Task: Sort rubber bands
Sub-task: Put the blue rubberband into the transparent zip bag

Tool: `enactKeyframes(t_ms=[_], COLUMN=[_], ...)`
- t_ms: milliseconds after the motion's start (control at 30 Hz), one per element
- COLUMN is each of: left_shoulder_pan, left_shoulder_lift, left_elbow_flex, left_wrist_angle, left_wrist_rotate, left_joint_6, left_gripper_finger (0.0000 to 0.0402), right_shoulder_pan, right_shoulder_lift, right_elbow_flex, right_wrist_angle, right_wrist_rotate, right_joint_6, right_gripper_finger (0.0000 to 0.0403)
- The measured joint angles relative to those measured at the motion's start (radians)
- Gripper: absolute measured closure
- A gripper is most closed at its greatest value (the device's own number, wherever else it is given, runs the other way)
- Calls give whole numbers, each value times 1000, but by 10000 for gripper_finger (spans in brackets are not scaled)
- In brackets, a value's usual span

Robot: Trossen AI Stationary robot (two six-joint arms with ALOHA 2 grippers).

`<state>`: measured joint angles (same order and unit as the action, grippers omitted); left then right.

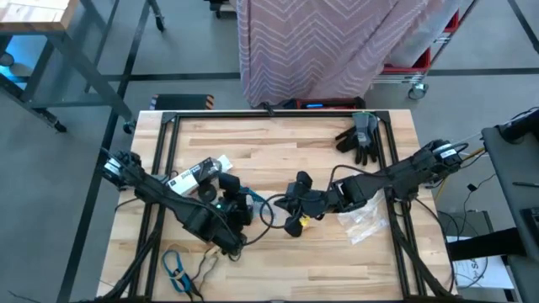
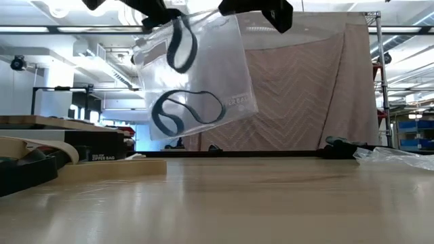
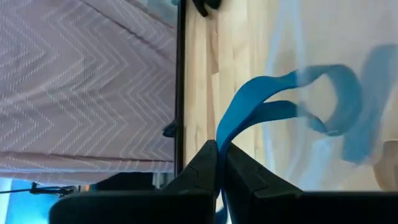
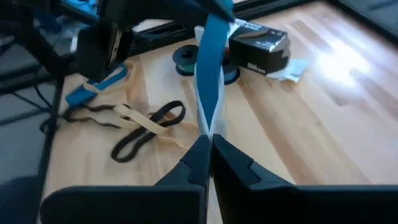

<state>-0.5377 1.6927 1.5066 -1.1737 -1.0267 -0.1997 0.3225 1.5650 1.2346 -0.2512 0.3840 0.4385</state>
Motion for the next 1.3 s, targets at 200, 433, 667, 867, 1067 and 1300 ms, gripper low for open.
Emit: enactKeyframes(t_ms=[200, 433, 667, 867, 1067, 1300], left_shoulder_pan=[2, 10, 10, 11, 15, 43], left_shoulder_lift=[53, 81, 74, 69, 29, -22], left_elbow_flex=[-1, -1, -1, 0, 0, 0], left_wrist_angle=[26, 86, 123, 174, 189, 236], left_wrist_rotate=[18, 26, 157, 294, 313, 420], left_joint_6=[56, 114, 133, 163, 161, 84], left_gripper_finger=[397, 394, 390, 389, 387, 395], right_shoulder_pan=[-1, -7, -19, -20, -20, -20], right_shoulder_lift=[4, 4, 5, 5, 5, 5], right_elbow_flex=[0, 0, 0, 0, 0, 0], right_wrist_angle=[0, -1, -1, 0, 0, 1], right_wrist_rotate=[1, 4, 9, 9, 9, 9], right_joint_6=[-117, -117, -136, -229, -280, -282], right_gripper_finger=[403, 403, 403, 403, 403, 403])
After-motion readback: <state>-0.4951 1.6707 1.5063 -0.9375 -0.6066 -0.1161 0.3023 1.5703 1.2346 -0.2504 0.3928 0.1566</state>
